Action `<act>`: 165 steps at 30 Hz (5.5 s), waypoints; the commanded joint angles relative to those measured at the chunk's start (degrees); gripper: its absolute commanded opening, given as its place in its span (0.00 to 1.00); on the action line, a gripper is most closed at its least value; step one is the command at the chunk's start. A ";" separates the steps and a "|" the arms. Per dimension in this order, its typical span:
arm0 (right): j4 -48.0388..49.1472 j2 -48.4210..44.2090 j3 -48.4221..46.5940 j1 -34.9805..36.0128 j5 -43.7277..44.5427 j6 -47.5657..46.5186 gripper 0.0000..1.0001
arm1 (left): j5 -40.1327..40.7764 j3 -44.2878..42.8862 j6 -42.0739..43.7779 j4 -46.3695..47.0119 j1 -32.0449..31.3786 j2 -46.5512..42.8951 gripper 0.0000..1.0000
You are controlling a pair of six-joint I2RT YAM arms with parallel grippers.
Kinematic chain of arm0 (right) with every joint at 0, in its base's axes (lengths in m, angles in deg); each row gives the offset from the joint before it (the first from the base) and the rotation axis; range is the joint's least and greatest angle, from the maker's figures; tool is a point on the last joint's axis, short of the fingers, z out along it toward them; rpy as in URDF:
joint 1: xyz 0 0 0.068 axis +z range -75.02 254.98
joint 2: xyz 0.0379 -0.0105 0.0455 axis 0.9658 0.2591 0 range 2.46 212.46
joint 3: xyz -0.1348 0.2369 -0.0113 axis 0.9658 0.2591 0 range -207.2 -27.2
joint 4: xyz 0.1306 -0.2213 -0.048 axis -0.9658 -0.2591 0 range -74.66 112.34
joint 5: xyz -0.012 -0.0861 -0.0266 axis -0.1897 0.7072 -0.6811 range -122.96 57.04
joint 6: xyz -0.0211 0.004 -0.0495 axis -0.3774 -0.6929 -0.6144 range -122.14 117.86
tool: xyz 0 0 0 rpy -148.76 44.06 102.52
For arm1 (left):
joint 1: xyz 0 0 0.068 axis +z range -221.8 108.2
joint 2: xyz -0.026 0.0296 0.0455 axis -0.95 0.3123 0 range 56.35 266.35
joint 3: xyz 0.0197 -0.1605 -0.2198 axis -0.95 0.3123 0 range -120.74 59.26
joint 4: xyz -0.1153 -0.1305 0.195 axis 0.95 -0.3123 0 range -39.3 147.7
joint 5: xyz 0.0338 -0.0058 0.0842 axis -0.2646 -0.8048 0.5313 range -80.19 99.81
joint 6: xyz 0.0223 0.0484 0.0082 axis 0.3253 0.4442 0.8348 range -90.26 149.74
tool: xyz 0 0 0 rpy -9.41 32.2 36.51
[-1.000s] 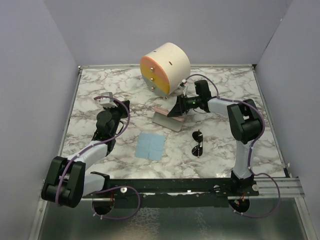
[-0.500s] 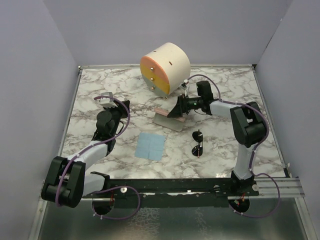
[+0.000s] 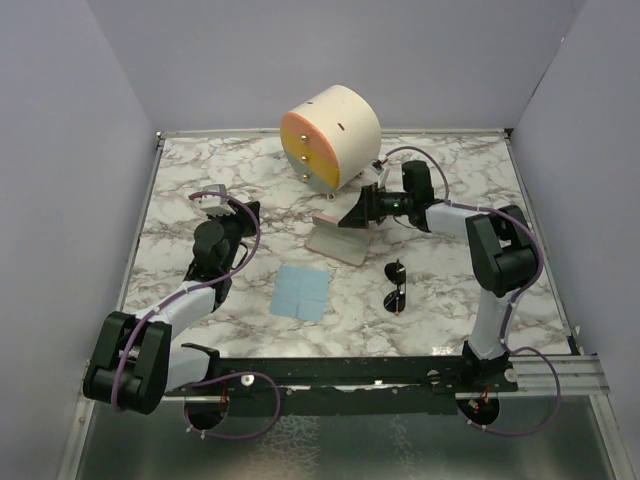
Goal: Organize the sunglasses
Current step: Place the sunglasses case at the center of the board, then adjust the sunglasses case at the center of the board, then fold the glasses cleaning cloth at the center of the board.
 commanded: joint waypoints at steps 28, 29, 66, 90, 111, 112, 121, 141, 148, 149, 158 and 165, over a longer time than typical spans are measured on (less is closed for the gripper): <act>-3.99 -30.26 24.79 3.91 35.82 0.76 0.23 | -2.81 -1.00 -1.89 0.60 0.07 3.02 0.21; -3.83 -29.84 24.90 4.52 36.41 0.70 0.22 | -2.95 -1.11 -1.94 0.63 0.02 3.18 0.21; -4.11 -12.95 13.93 5.77 40.64 -0.30 0.14 | -3.33 -0.92 -1.84 1.18 -0.11 3.52 0.21; -3.75 -26.83 20.42 9.49 40.44 -0.79 0.01 | -4.15 -1.10 -2.59 1.11 -0.15 4.18 0.23; 2.22 -42.10 32.52 16.55 35.94 2.59 0.27 | -1.91 1.49 -1.57 -20.10 -7.12 -6.31 0.21; 2.73 -41.95 33.09 17.15 36.11 2.84 0.27 | -1.74 1.39 -1.42 -21.48 -8.08 -6.28 0.21; 5.46 -39.52 35.35 21.19 36.40 4.04 0.26 | -1.60 0.87 0.27 -29.34 -11.11 -3.58 0.21; 8.50 -34.63 36.28 21.68 33.91 4.51 0.26 | -6.92 -2.59 2.98 -28.84 -11.42 9.21 0.23; 9.05 -33.71 36.32 21.67 33.57 4.48 0.26 | -5.85 -2.57 3.58 -28.74 -11.37 9.58 0.23; 9.19 -33.56 36.38 21.68 33.50 4.47 0.26 | -5.61 -2.60 3.53 -28.74 -11.37 9.58 0.24; 9.93 -31.90 36.07 21.77 33.05 4.61 0.26 | -5.62 -3.84 3.77 -28.74 -11.32 11.92 0.25; 10.20 -31.05 35.97 22.02 33.09 4.75 0.26 | -4.16 -4.02 4.23 -28.83 -11.32 12.02 0.25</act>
